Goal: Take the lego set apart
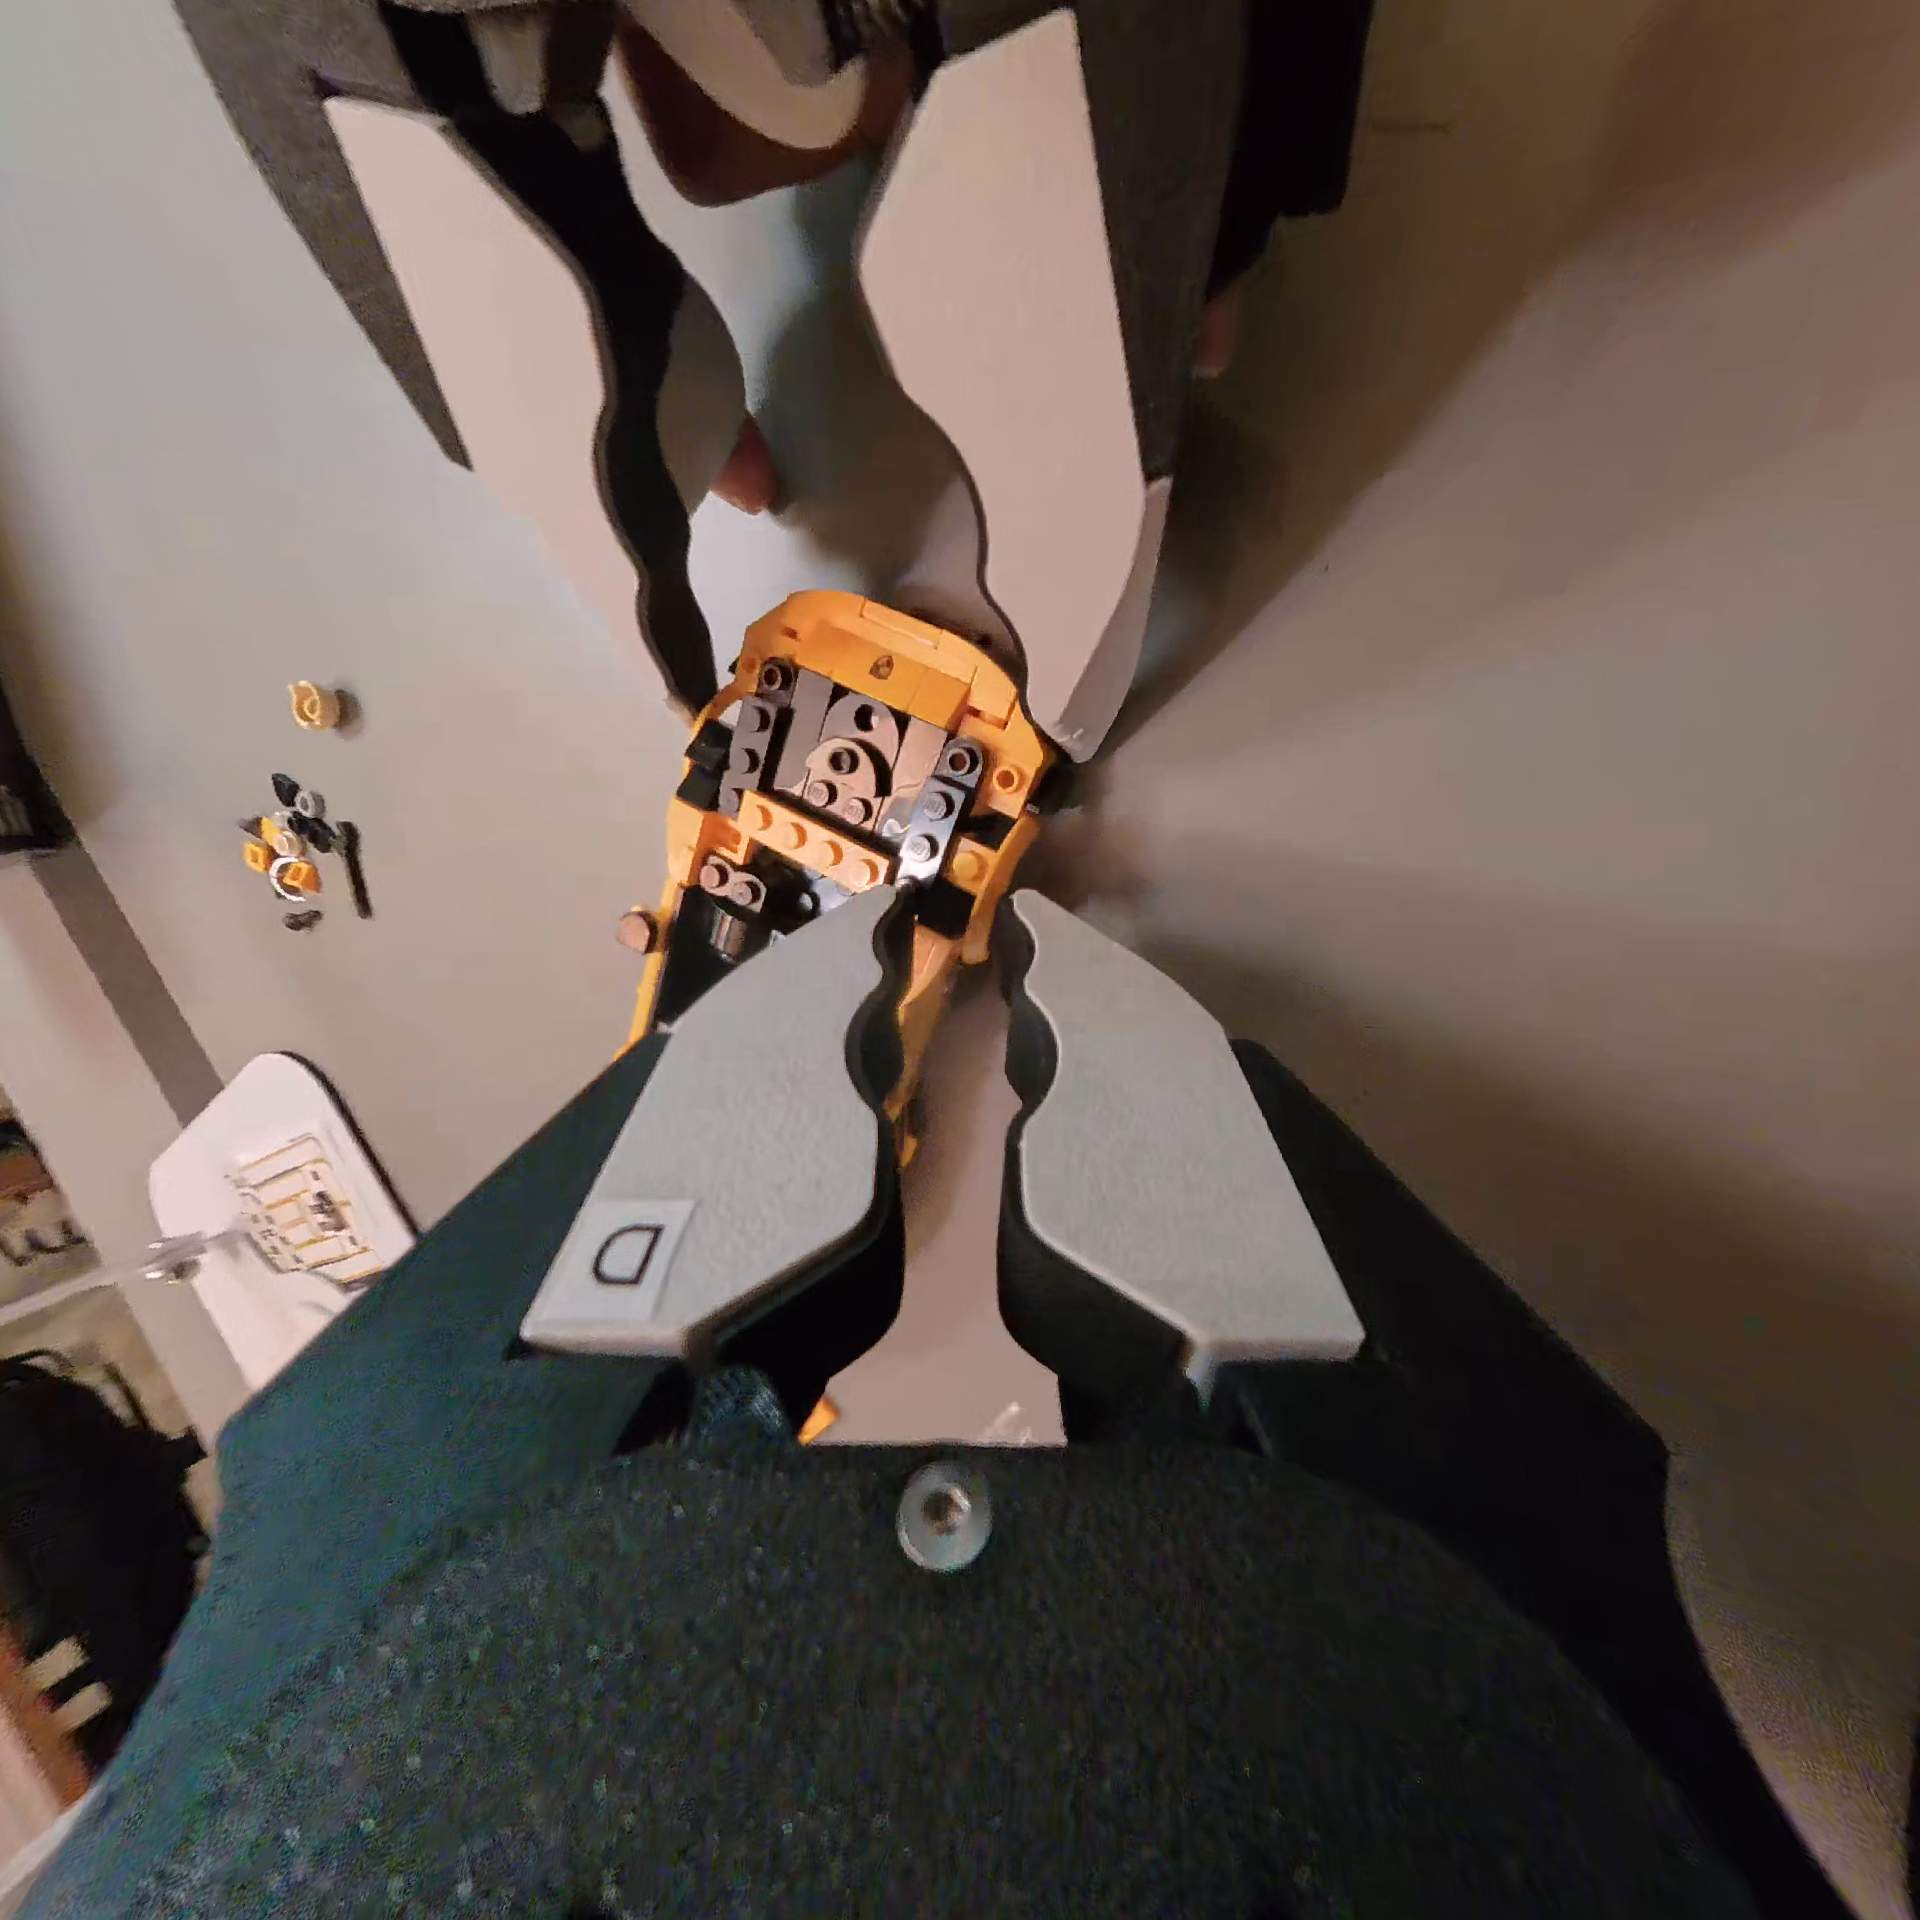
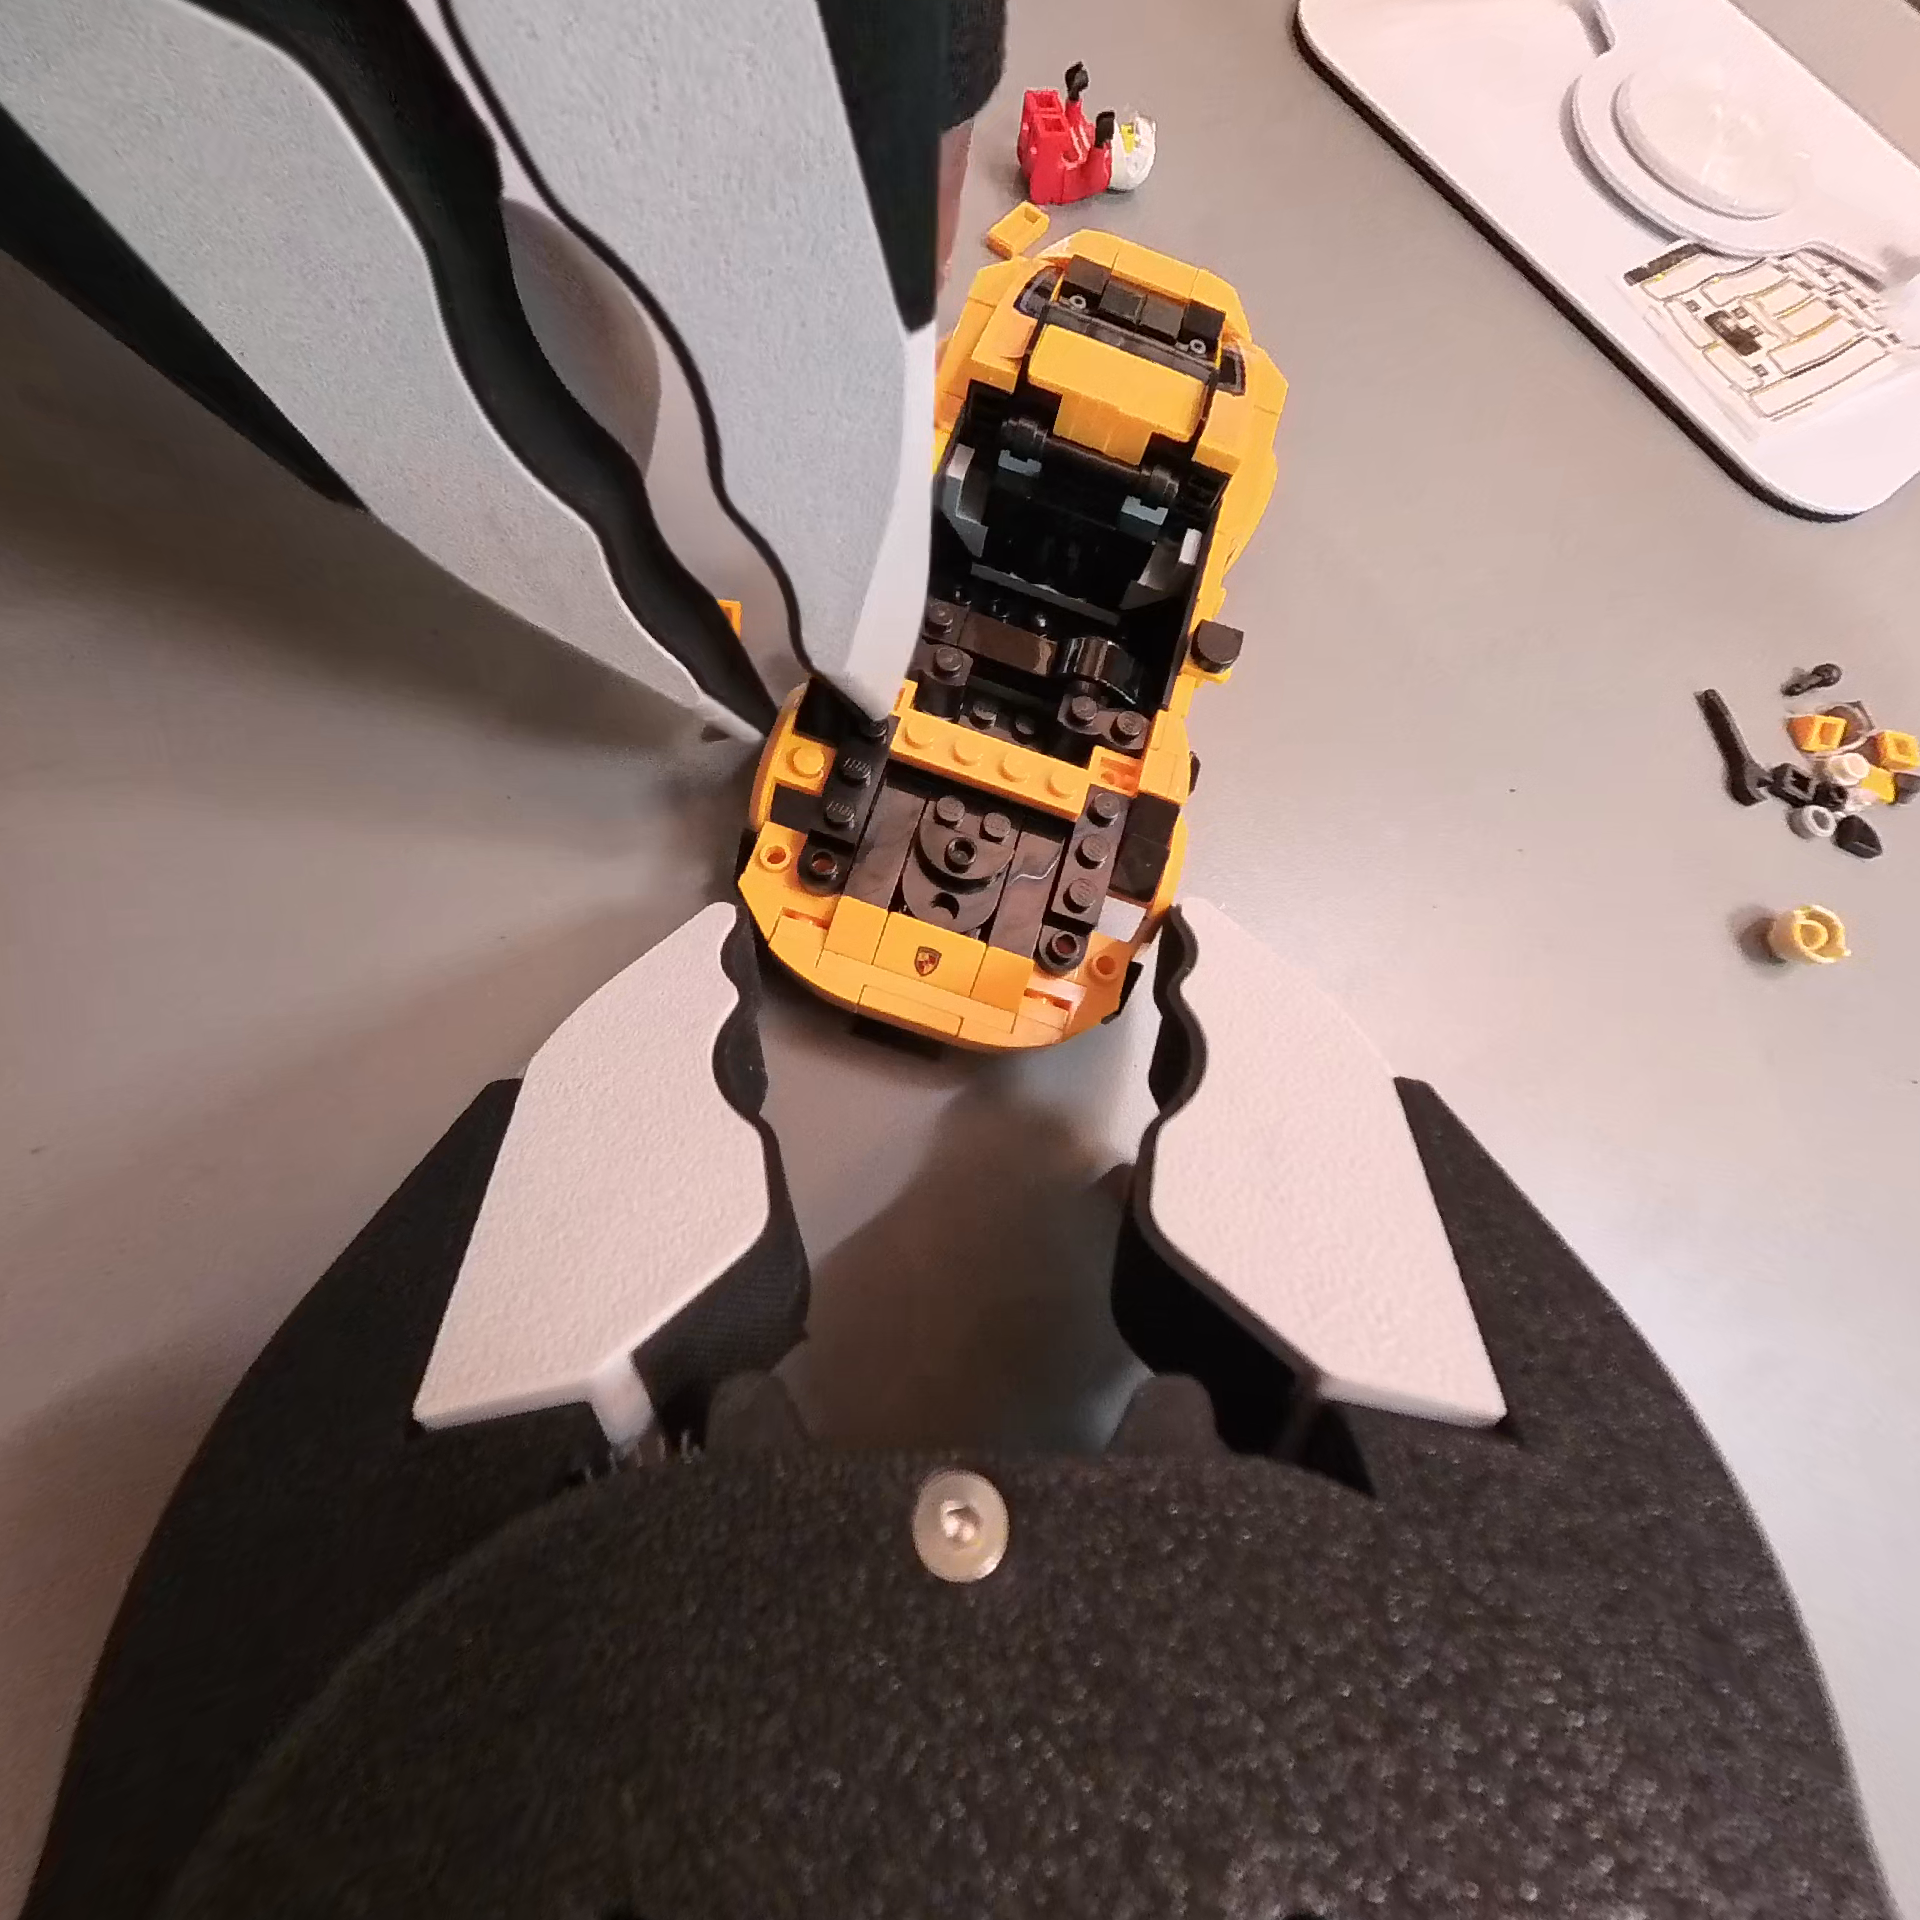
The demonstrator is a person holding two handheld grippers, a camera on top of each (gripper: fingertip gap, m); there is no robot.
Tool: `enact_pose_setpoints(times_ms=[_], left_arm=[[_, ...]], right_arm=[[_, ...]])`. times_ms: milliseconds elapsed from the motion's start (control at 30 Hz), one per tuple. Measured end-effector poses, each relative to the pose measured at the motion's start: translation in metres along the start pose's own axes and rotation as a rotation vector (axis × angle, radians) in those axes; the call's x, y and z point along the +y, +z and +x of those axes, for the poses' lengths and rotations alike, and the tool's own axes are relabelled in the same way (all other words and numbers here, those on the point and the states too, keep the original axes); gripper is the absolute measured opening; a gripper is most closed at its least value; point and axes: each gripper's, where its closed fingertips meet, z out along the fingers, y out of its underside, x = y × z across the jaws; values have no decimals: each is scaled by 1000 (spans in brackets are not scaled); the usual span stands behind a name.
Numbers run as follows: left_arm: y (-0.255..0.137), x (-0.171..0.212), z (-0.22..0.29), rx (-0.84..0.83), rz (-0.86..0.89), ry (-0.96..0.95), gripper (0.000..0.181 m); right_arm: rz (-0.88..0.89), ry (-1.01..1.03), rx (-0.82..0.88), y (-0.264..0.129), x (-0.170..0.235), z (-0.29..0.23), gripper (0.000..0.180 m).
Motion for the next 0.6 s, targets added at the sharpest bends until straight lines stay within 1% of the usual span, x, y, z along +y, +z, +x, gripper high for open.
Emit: enact_pose_setpoints(times_ms=[100, 233, 433, 600], left_arm=[[0, 1, 0, -13, -27, 55, 14], [0, 1, -1, -21, -30, 70, 14], [-1, 1, 0, -49, 9, 31, 13], [-4, 0, 3, -39, 68, -23, 11]], right_arm=[[0, 0, 0, 0, 0, 0, 73], [0, 1, 0, 0, 0, 0, 73], [-2, 0, -1, 0, 0, 0, 72], [2, 1, 4, -1, 1, 1, 66]])
